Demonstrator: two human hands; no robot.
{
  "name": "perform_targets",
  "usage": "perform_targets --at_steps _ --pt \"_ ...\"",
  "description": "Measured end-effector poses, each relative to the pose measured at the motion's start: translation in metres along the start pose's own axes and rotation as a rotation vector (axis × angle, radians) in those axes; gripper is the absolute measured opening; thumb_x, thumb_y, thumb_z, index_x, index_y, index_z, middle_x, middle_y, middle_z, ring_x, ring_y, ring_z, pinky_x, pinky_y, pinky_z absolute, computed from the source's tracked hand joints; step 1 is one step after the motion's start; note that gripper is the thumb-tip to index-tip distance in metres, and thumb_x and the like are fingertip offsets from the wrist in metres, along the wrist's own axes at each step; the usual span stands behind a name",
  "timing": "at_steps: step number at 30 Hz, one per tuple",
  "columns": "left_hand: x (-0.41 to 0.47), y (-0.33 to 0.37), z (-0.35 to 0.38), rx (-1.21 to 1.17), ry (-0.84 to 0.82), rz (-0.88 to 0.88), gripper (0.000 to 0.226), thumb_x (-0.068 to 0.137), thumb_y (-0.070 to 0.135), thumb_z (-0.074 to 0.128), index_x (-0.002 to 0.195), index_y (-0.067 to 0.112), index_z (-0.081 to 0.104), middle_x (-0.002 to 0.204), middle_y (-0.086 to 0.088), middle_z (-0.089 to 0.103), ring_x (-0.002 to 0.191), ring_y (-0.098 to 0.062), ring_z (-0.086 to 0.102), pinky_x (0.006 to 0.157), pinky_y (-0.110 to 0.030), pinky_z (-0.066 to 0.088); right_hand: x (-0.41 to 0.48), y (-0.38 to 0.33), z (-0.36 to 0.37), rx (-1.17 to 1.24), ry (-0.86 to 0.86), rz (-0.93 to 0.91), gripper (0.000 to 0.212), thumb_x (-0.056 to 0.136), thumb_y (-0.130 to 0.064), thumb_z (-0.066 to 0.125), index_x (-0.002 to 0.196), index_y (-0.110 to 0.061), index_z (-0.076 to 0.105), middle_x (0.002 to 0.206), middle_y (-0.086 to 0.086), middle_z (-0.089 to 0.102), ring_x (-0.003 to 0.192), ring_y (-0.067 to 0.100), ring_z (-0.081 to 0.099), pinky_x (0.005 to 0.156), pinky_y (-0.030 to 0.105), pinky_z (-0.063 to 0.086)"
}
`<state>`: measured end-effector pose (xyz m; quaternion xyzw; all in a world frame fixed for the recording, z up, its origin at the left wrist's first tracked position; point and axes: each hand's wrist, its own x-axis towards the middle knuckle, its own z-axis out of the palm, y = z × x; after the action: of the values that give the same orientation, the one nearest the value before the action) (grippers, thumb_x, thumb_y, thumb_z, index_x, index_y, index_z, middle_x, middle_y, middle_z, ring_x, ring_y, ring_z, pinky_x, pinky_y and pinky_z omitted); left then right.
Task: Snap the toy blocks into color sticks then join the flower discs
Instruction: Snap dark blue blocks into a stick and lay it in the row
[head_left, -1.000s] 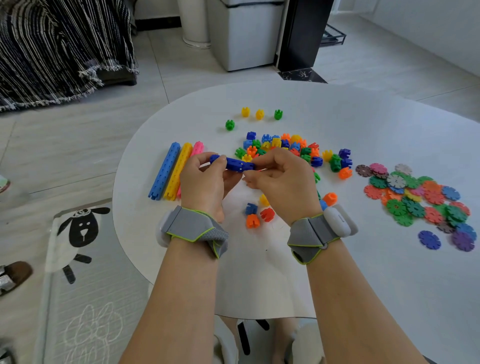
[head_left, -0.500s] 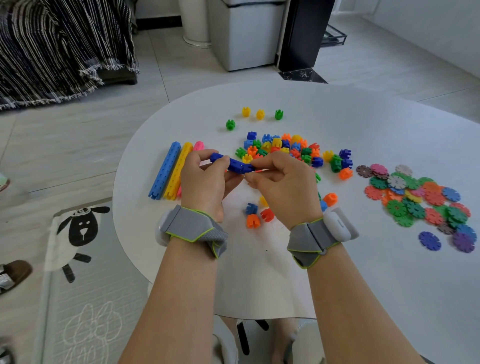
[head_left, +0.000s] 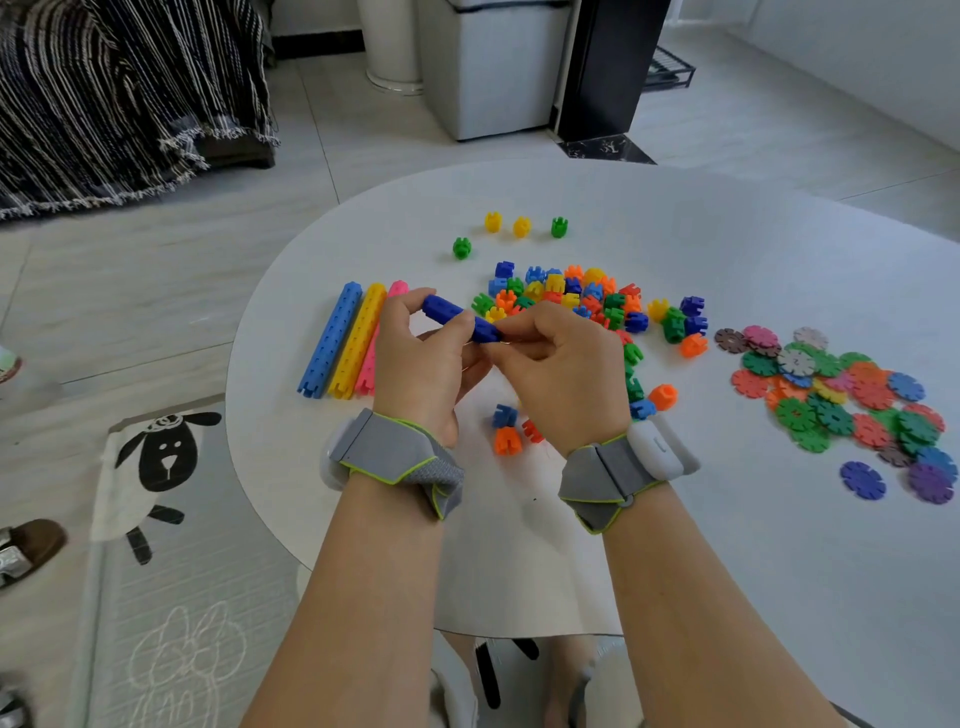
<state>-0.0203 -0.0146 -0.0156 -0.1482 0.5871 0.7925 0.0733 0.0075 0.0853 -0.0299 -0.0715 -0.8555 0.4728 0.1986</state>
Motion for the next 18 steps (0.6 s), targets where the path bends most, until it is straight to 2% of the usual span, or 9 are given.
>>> perform_targets --at_steps 4,7,10,12,15,18 --pt "0.002 0.001 -0.001 -0.025 -0.003 0.010 0.044 0.090 0.002 0.055 0.125 0.027 0.046 0.097 -0.013 0.065 0.072 -0.022 0.069 0.058 -0.027 0.055 0.004 -0.003 0.005 -0.078 -0.042 -0.116 0.020 0.079 -0.015 0.072 0.098 -0.022 0.074 0.082 -0.014 0.068 0.069 0.000 0.057 0.069 0.018 0.049" --pt "0.008 0.004 -0.001 -0.107 0.016 0.018 0.044 0.090 0.001 0.053 0.127 0.024 0.045 0.093 -0.012 0.064 0.069 -0.022 0.069 0.060 -0.029 0.056 0.013 -0.002 -0.001 -0.013 -0.109 -0.080 0.020 0.083 -0.019 0.069 0.103 -0.021 0.072 0.087 -0.017 0.065 0.076 0.001 0.060 0.068 0.015 0.048" --pt "0.016 0.006 0.003 -0.229 0.022 -0.001 0.043 0.090 -0.003 0.052 0.127 0.019 0.044 0.089 -0.013 0.059 0.066 -0.025 0.067 0.066 -0.032 0.059 0.023 0.005 0.000 0.034 0.016 -0.005 0.012 0.086 -0.017 0.064 0.094 -0.018 0.073 0.082 -0.013 0.067 0.071 0.003 0.061 0.067 0.016 0.047" --pt "0.025 0.005 0.006 -0.271 0.028 -0.013 0.043 0.090 -0.004 0.052 0.127 0.017 0.044 0.091 -0.015 0.057 0.071 -0.029 0.067 0.065 -0.031 0.059 0.036 0.011 0.005 -0.080 0.048 0.022 0.012 0.088 -0.017 0.061 0.091 -0.017 0.073 0.080 -0.010 0.066 0.070 0.002 0.057 0.068 0.014 0.042" --pt "0.038 0.003 0.010 -0.298 0.041 -0.038 0.044 0.090 -0.003 0.053 0.128 0.018 0.044 0.093 -0.016 0.058 0.075 -0.030 0.067 0.061 -0.027 0.057 0.065 0.021 0.017 -0.272 0.006 0.027 0.017 0.089 -0.022 0.056 0.093 -0.020 0.072 0.096 -0.004 0.070 0.089 0.017 0.060 0.079 0.025 0.042" --pt "0.043 0.004 0.013 -0.340 0.036 -0.044 0.044 0.090 -0.004 0.052 0.128 0.017 0.044 0.096 -0.016 0.058 0.077 -0.030 0.067 0.064 -0.029 0.059 0.090 0.026 0.025 -0.425 -0.019 0.021 0.023 0.090 -0.027 0.053 0.106 -0.022 0.069 0.113 -0.001 0.066 0.107 0.025 0.055 0.091 0.031 0.040"
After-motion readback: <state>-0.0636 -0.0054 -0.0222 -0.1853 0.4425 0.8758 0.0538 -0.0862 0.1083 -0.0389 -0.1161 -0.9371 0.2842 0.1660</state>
